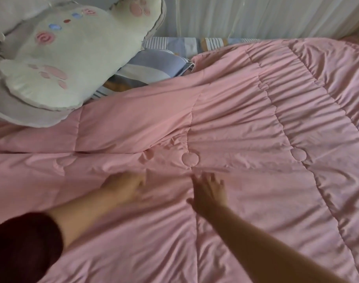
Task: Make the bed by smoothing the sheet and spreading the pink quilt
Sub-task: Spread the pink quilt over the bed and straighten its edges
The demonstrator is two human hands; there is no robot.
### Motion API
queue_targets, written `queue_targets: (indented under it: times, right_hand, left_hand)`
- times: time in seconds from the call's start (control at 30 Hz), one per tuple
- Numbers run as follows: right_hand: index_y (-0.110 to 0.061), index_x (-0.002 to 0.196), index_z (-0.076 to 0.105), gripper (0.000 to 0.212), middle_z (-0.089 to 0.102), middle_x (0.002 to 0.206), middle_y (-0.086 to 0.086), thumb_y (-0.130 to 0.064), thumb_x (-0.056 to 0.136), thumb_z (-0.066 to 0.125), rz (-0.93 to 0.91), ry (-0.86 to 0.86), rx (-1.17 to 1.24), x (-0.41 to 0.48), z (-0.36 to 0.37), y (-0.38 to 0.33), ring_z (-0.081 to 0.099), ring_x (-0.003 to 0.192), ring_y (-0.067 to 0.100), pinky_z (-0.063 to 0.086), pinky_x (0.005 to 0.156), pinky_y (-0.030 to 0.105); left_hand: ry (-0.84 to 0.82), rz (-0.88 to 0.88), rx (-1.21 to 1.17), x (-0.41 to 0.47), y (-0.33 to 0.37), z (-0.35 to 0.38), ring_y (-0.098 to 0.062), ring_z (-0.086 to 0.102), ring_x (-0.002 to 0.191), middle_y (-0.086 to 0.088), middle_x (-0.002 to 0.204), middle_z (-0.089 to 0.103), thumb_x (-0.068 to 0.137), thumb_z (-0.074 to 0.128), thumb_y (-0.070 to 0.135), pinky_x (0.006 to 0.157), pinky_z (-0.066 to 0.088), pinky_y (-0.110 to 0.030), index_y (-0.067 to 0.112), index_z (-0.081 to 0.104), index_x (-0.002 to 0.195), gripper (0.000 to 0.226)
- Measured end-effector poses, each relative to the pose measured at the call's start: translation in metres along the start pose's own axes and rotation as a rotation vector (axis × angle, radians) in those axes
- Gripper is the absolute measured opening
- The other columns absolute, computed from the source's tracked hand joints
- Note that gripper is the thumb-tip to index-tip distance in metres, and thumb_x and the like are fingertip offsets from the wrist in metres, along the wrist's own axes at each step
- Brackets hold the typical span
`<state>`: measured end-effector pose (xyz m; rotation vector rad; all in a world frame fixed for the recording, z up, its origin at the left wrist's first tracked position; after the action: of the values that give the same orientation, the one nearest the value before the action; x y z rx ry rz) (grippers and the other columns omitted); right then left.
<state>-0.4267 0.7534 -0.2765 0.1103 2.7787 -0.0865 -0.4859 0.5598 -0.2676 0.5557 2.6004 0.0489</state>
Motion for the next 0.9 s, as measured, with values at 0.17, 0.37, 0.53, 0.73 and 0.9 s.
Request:
queue_targets:
  times: [0.17, 0.37, 0.53, 0.73, 0.9]
  right_hand:
    - [-0.033, 0.149, -0.022, 0.128, -0.030, 0.156, 0.008, -0.072, 0.066, 0.068, 0.118, -0.174, -0.010, 0.116, 0.010, 0.041, -0.022, 0.143, 0.041, 0.004, 0.111, 0.069]
    - [-0.046, 0.131, -0.042, 0.161, -0.056, 0.137, 0.005, -0.082, 0.029, 0.076, 0.196, -0.396, 0.030, 0.200, 0.027, 0.074, -0.040, 0.126, 0.056, 0.006, 0.089, 0.087]
    - [-0.053, 0.128, -0.041, 0.163, -0.057, 0.133, 0.005, -0.084, 0.016, 0.073, 0.154, -0.414, 0.042, 0.245, 0.016, 0.098, -0.037, 0.124, 0.062, 0.006, 0.096, 0.083]
    - [-0.058, 0.130, -0.035, 0.159, -0.054, 0.137, 0.000, -0.083, 0.017, 0.075, 0.168, -0.426, 0.038, 0.269, -0.005, 0.102, -0.023, 0.129, 0.065, 0.008, 0.095, 0.084]
    - [-0.054, 0.129, -0.038, 0.161, -0.055, 0.137, 0.006, -0.077, 0.023, 0.080, 0.239, -0.482, 0.051, 0.299, -0.021, 0.097, -0.018, 0.131, 0.066, 0.009, 0.094, 0.084]
  left_hand:
    - [0.184, 0.118, 0.028, 0.146, 0.032, -0.031, -0.024, 0.051, 0.115, -0.003, 0.121, 0.052, 0.068, 0.080, 0.039, 0.096, 0.040, -0.032, 0.023, 0.049, 0.122, 0.064]
    - [-0.122, 0.183, 0.006, 0.241, 0.041, -0.016, -0.018, 0.048, 0.095, -0.002, 0.113, 0.050, 0.034, 0.095, 0.043, 0.078, 0.039, -0.024, 0.017, 0.036, 0.105, 0.096]
    - [-0.242, 0.181, 0.056, 0.265, 0.052, -0.015, -0.025, 0.052, 0.115, -0.009, 0.128, 0.051, 0.039, 0.094, 0.042, 0.096, 0.042, -0.029, 0.011, 0.032, 0.120, 0.106]
    - [-0.226, 0.217, 0.042, 0.263, 0.050, -0.020, -0.027, 0.058, 0.103, -0.008, 0.116, 0.056, 0.042, 0.092, 0.044, 0.086, 0.045, -0.032, 0.015, 0.035, 0.121, 0.102]
    - [-0.174, 0.215, -0.086, 0.260, 0.046, -0.026, -0.025, 0.055, 0.096, -0.008, 0.107, 0.054, 0.046, 0.092, 0.043, 0.070, 0.035, -0.029, 0.015, 0.037, 0.105, 0.085]
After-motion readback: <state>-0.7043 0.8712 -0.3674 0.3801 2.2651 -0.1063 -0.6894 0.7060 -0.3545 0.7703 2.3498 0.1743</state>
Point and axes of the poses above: each hand's wrist, its own x-axis towards the middle knuckle, its own z-axis out of the palm, y = z × x, the point moved 8 cm from there along x, towards the middle knuckle
